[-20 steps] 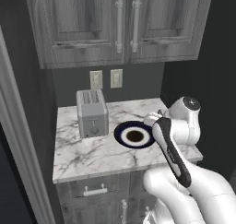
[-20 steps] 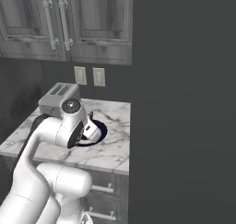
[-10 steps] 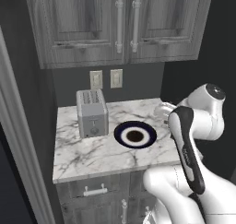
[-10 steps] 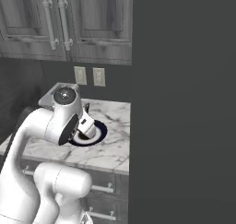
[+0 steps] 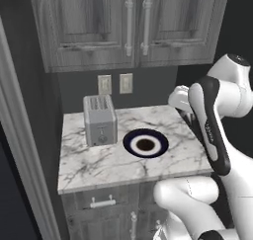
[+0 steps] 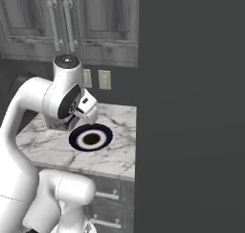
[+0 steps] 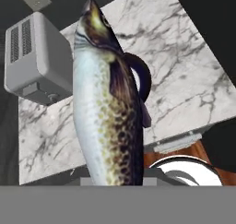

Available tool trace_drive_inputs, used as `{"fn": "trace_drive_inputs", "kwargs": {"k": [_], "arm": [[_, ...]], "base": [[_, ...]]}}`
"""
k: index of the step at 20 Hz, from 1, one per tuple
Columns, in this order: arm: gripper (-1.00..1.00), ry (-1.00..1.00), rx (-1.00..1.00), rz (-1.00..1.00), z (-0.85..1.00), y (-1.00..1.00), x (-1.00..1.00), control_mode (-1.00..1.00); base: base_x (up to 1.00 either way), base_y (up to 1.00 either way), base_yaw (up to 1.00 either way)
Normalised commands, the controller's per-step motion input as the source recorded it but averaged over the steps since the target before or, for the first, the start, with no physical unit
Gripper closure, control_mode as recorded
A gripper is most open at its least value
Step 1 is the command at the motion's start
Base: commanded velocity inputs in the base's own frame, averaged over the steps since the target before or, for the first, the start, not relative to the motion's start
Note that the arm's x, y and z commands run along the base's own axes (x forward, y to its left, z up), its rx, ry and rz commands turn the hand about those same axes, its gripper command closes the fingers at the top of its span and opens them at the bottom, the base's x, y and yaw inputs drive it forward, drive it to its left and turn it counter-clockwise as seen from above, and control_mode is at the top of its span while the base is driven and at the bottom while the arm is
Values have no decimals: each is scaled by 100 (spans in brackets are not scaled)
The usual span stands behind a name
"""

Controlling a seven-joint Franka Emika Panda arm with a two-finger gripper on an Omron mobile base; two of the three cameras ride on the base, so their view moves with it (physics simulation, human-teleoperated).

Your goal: Place the fish on the top rack of the oven, and slide the tray back inside. Close the oven door.

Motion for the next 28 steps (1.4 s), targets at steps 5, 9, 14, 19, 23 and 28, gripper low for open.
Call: {"fn": "trace_drive_inputs", "kwargs": {"k": [5, 9, 14, 19, 23, 28], "arm": [[100, 0, 0, 0, 0, 0, 0, 100], [100, 0, 0, 0, 0, 0, 0, 100], [100, 0, 0, 0, 0, 0, 0, 100], [100, 0, 0, 0, 0, 0, 0, 100], [100, 0, 0, 0, 0, 0, 0, 100], [100, 0, 0, 0, 0, 0, 0, 100]], "base": [[-84, 0, 10], [-74, 14, 13], [-14, 39, 39], [0, 41, 67], [0, 52, 69], [-1, 69, 66]]}}
